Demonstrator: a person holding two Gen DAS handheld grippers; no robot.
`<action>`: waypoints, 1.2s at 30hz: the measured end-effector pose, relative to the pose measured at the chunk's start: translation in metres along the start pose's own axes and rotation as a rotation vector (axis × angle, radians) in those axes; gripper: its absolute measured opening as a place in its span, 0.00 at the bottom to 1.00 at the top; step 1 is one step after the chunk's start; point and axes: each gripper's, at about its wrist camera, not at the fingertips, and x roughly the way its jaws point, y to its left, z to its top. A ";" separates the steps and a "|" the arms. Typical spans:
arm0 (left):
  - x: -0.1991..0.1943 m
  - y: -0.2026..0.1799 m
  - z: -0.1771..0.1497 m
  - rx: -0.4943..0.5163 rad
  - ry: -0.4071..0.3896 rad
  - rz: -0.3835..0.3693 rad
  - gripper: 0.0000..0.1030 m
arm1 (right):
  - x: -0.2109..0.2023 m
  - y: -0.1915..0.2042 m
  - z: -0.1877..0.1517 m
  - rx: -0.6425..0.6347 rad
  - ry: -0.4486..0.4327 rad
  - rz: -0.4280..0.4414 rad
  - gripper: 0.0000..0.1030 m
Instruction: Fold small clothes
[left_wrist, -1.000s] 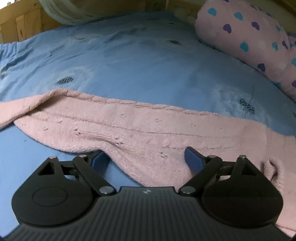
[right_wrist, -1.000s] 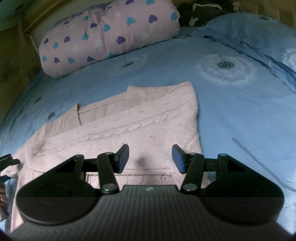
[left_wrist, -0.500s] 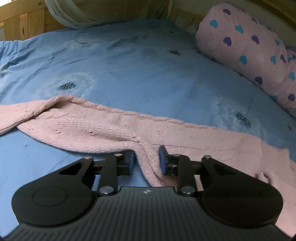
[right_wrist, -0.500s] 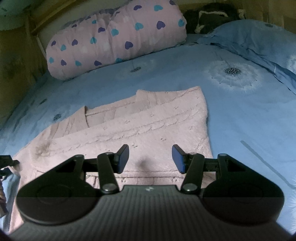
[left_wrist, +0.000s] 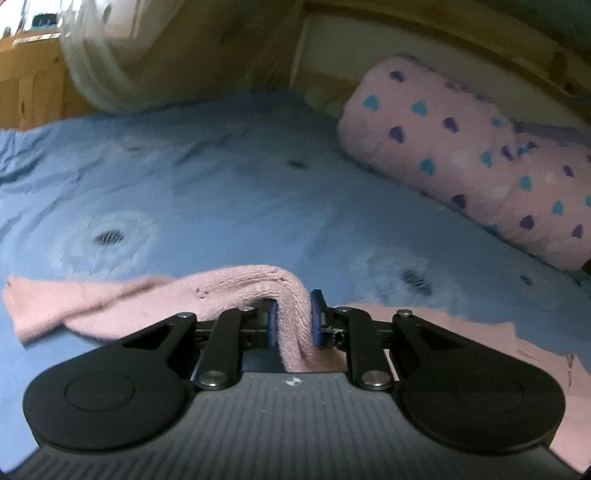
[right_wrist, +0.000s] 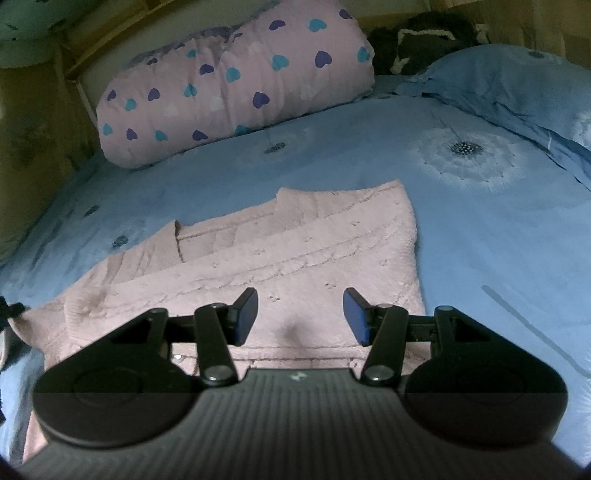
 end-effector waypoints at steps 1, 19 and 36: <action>-0.005 -0.004 -0.001 0.004 -0.009 -0.006 0.20 | 0.000 0.000 0.000 0.001 -0.003 0.000 0.53; -0.053 -0.098 -0.046 0.162 0.034 -0.351 0.20 | -0.009 0.010 -0.002 -0.027 -0.060 -0.004 0.53; -0.047 -0.129 -0.091 0.414 0.195 -0.400 0.71 | -0.009 0.025 -0.008 -0.097 -0.015 0.055 0.53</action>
